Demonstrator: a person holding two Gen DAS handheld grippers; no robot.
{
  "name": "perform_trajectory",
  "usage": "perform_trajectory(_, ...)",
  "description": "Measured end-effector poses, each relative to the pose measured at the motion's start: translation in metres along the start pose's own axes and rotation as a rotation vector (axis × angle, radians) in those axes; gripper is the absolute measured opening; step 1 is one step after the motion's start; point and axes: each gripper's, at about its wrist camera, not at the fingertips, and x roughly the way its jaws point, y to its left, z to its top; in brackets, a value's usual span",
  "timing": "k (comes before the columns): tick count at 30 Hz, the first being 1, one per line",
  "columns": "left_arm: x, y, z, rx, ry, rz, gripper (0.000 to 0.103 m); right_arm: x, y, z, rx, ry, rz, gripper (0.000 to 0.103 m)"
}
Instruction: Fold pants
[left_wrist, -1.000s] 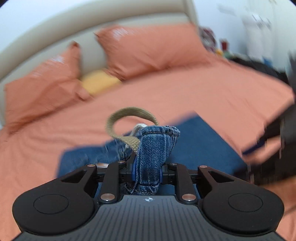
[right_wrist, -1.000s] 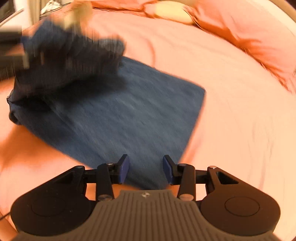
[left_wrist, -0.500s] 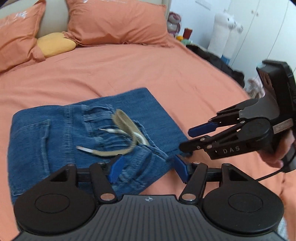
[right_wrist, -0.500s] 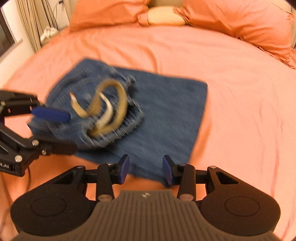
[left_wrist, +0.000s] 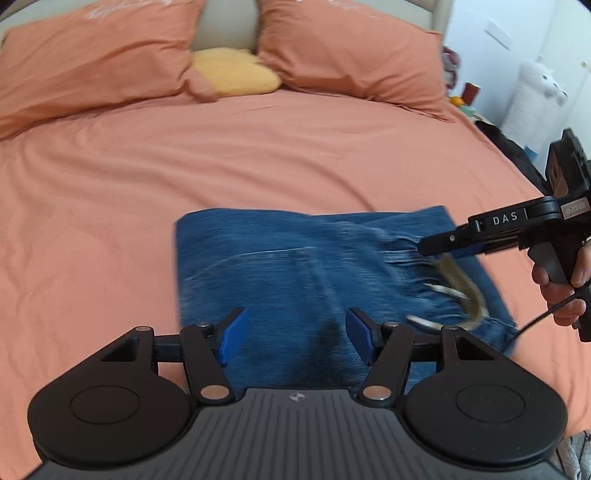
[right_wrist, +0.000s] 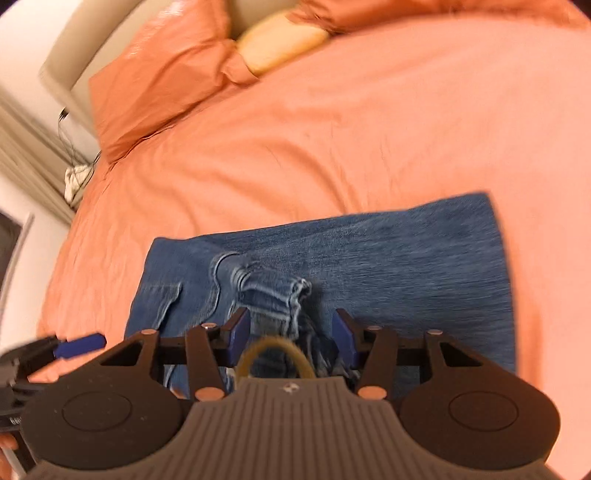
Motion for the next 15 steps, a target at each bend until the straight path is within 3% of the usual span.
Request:
perform_trajectory(6,0.007,0.024,-0.002,-0.021,0.010,0.001,0.070,0.041,-0.003,0.003,0.061,0.068,0.014,0.046)
perform_trajectory(8,0.007,0.030,-0.002,-0.035,0.012,-0.009,0.070,0.040,-0.002,0.003,0.072,0.057,0.007,0.040)
perform_trajectory(10,0.006,0.034,-0.004,-0.043,0.010,-0.013,0.069,0.030,0.011,0.003,0.021,0.039,-0.019,0.029)
perform_trajectory(15,-0.001,0.039,-0.011,-0.062,0.003,-0.009,0.068,-0.014,0.066,0.003,-0.200,-0.016,-0.092,0.023)
